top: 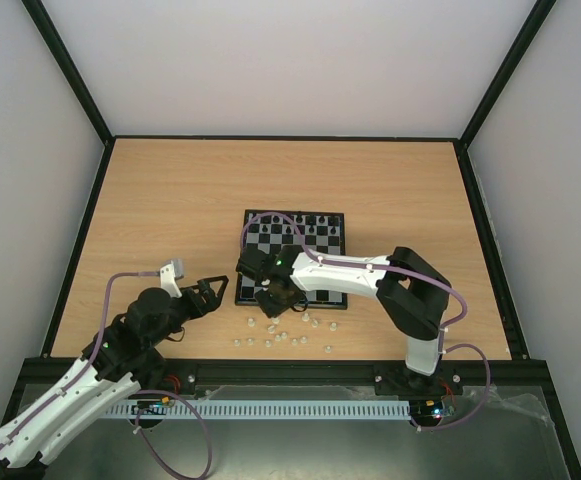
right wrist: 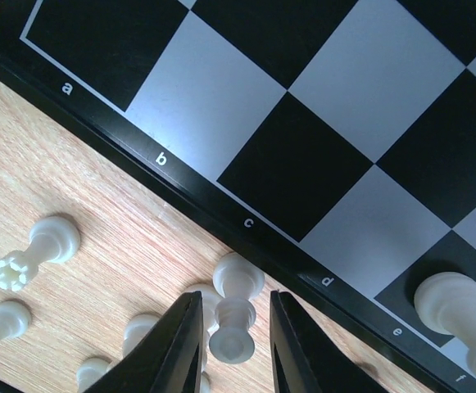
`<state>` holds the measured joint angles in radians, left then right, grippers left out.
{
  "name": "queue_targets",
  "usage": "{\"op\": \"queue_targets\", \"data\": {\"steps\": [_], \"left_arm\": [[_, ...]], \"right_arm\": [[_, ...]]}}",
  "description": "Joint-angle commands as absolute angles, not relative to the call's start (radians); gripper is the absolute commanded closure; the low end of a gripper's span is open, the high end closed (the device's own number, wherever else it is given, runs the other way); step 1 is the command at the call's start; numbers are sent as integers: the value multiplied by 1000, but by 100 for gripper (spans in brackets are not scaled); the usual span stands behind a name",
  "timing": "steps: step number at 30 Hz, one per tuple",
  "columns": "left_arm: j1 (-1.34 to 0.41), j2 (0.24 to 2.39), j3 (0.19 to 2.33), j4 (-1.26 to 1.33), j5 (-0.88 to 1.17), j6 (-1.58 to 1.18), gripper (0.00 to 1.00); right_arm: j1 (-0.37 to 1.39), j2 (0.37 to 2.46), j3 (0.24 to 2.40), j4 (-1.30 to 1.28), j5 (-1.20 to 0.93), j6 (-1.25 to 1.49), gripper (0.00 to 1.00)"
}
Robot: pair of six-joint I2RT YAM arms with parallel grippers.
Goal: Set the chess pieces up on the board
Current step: Pick up the chess piece at the center of the board.
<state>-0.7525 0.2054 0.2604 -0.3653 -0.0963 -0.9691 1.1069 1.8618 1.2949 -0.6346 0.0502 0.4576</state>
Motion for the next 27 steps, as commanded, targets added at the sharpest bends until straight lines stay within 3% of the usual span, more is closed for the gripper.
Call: {"op": "queue_targets", "data": {"steps": [1,12,27], "left_arm": [[-756,202,250,-356,-94,-960,0],[-757,207,236,-354,-106,-972,1],[-757,232,252,-345,-110,-968,1]], "right_arm": [[1114,1883,1315,-700,57,460,77],[1114,1842,1320,-723,75,465,85],[1101,1782,1373,-790,145,445,85]]}}
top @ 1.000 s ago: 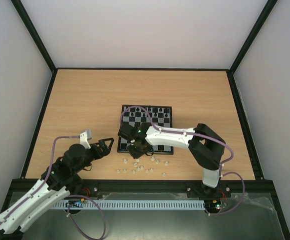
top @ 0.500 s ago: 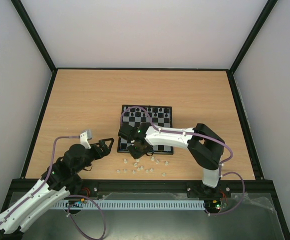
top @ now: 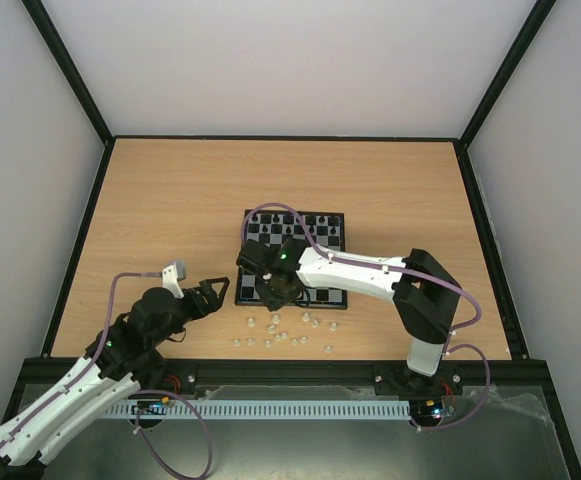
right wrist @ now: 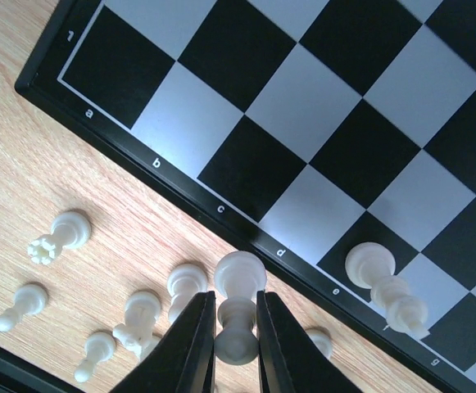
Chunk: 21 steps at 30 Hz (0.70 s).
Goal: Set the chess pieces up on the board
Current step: Pick up the chess piece at the center of the board, then place the chess piece on the chessboard.
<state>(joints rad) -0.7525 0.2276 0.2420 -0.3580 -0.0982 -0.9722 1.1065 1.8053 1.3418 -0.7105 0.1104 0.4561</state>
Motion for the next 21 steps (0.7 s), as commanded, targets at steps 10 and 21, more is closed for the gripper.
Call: {"op": "queue_targets", "data": {"steps": [10,21], "left_arm": [[-757,292,259,-318,-115,-957,1],[-757,305,264,-308,-121,-957,0]], "right_arm": [[1039,1791,1366,-759,131,403,85],[1013,1803,1343,-733,117,385,84]]}}
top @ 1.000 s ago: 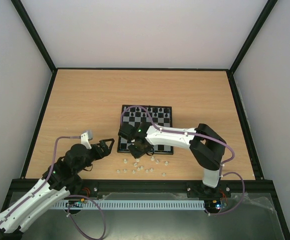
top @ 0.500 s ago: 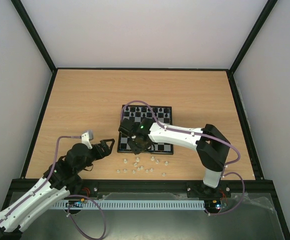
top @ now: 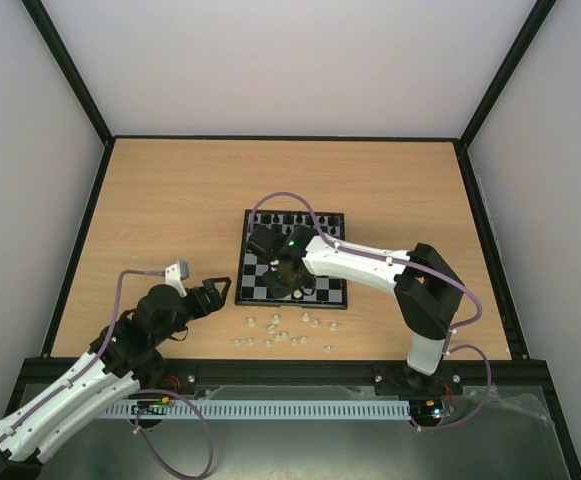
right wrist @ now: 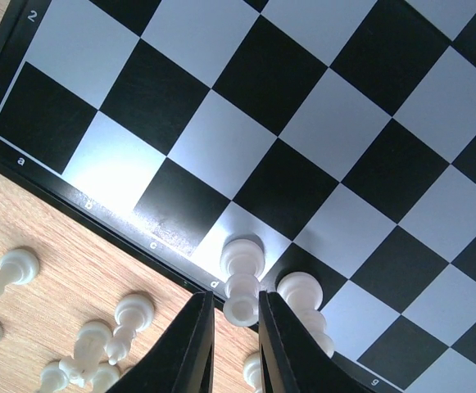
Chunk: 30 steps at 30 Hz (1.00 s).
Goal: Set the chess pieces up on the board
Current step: Place the chess piece on the chessboard.
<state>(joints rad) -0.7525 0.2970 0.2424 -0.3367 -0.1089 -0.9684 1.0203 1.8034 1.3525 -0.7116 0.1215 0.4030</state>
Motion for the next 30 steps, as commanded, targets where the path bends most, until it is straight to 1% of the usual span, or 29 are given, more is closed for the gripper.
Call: {"op": "queue_targets", "data": {"steps": [1,9,16,21,30], "left_arm": [[-757,305,265,-308,-120,-957,1],[-757,305,261,-307,-120,-962,1],[-756,304,254,-308,-119,-965,0],[-756,302,252,-307,-121,-965,0],[-756,302,250,-304,-121,-965,1]], "right_arm": [[1012,1805,1341,-731,115,384,84],[1009,1796,1324,-720,111,384,82],[1009,1788,1317,-718,108,387,75],[1010,1792,1307,-715,104,388,75],[1009,1805,1296,-708,101,385,78]]}}
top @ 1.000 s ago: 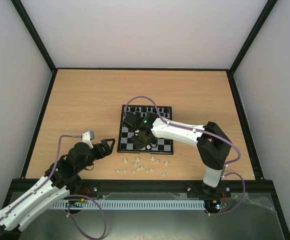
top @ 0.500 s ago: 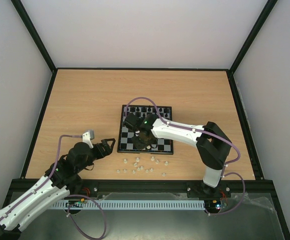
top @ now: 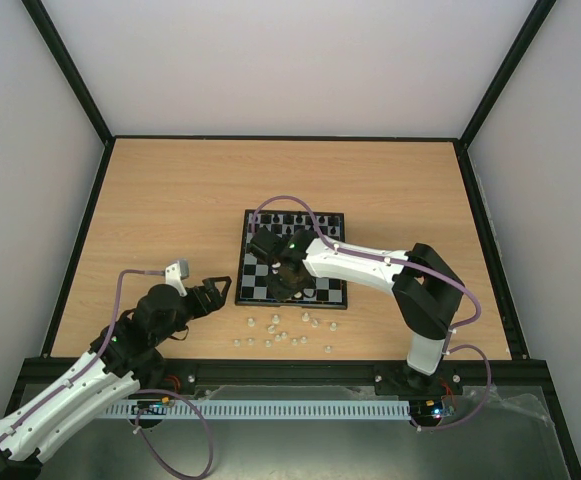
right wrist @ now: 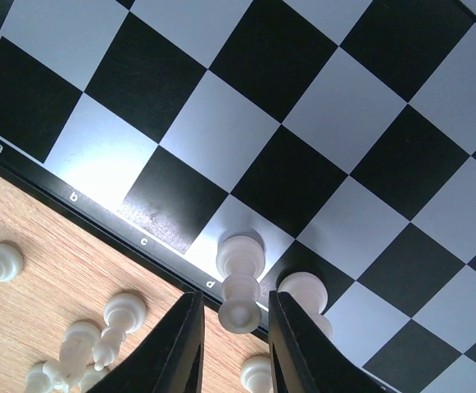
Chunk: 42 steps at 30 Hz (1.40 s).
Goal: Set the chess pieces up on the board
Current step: Place the chess piece on the chessboard.
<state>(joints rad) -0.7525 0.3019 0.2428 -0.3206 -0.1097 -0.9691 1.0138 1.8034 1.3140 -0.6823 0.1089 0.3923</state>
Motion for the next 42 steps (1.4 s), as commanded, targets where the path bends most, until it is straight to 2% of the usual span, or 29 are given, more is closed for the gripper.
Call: {"op": "queue_targets", "data": {"steps": [1,6,21,29,33,36,39,42], "left_arm": [[-756,302,250,-303,-121,-964,1],[-756,302,249,-305,-121,-965,1],[-756,307,248,-298,-123,-966,1],[-757,306,251,-299,-122,-966,0],[-756,306,260,-304,-129,-963,0],[-756,309,274,-309,-136,-958,1],[-757,323,303,-315,-142,-949,1],[-757,351,343,-331,-150,-936,1]], "right_arm": [[1009,1808,1296,-707,100,385,78],[1009,1816,1294,-704,100,383,81],[1006,1818,1294,-694,104,377,82],[1007,1786,1295,-690,92,380,74],[1007,1755,1292,-685,80,382,67],[1006,1716,1286,-680,83,387,56],[1006,1665,1266,-668,78,395,31],[1009,1606,1233,-661,80,410,19]]}}
